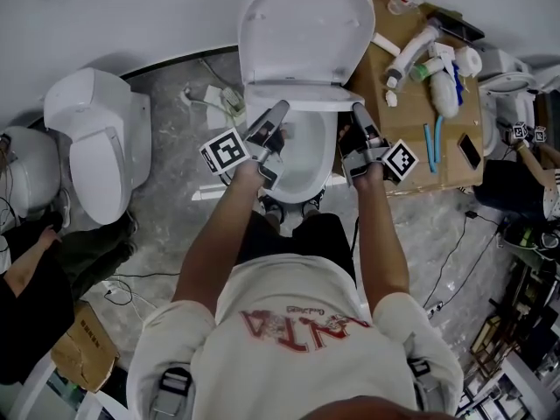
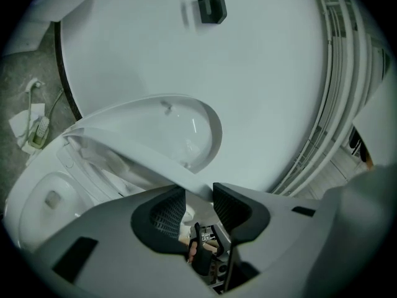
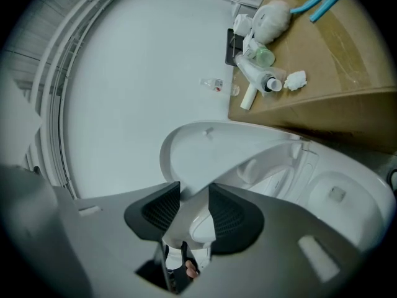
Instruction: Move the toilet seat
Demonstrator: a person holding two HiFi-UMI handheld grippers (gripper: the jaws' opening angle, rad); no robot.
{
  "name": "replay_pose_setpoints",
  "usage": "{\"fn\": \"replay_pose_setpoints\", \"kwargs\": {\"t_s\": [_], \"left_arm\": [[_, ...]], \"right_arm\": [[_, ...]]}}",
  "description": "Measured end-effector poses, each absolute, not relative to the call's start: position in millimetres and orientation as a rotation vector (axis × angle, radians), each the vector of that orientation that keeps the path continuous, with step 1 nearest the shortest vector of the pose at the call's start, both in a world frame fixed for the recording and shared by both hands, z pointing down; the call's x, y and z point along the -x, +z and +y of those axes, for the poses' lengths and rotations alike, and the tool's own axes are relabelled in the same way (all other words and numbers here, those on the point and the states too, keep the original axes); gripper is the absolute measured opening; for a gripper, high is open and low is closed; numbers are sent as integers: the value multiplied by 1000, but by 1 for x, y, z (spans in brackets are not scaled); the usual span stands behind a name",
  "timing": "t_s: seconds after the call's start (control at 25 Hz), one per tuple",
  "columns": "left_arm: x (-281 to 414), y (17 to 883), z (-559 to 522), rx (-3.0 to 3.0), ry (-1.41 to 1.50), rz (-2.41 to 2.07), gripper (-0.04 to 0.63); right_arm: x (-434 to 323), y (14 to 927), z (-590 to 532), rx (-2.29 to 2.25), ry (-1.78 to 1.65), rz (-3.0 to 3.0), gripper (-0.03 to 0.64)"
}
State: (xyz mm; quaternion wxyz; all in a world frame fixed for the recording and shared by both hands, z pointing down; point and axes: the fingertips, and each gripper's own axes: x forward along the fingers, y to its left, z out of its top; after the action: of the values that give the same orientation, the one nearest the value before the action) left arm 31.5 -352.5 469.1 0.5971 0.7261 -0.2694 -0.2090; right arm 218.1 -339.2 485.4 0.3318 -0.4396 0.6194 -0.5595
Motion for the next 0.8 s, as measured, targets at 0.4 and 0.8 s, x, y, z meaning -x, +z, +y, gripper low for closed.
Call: {"fn": "replay_pose_setpoints", "kwargs": {"t_s": [0.4,0.8], "left_arm": [[-30,456,-390,-1680,-560,-683,141],[-33,448,-438,-1670,-593,-705,141]], "right_arm": [[-218,475,-377,1100,-1480,1646,144],[-222,468,-423,1042,-1499,1664,143]]}}
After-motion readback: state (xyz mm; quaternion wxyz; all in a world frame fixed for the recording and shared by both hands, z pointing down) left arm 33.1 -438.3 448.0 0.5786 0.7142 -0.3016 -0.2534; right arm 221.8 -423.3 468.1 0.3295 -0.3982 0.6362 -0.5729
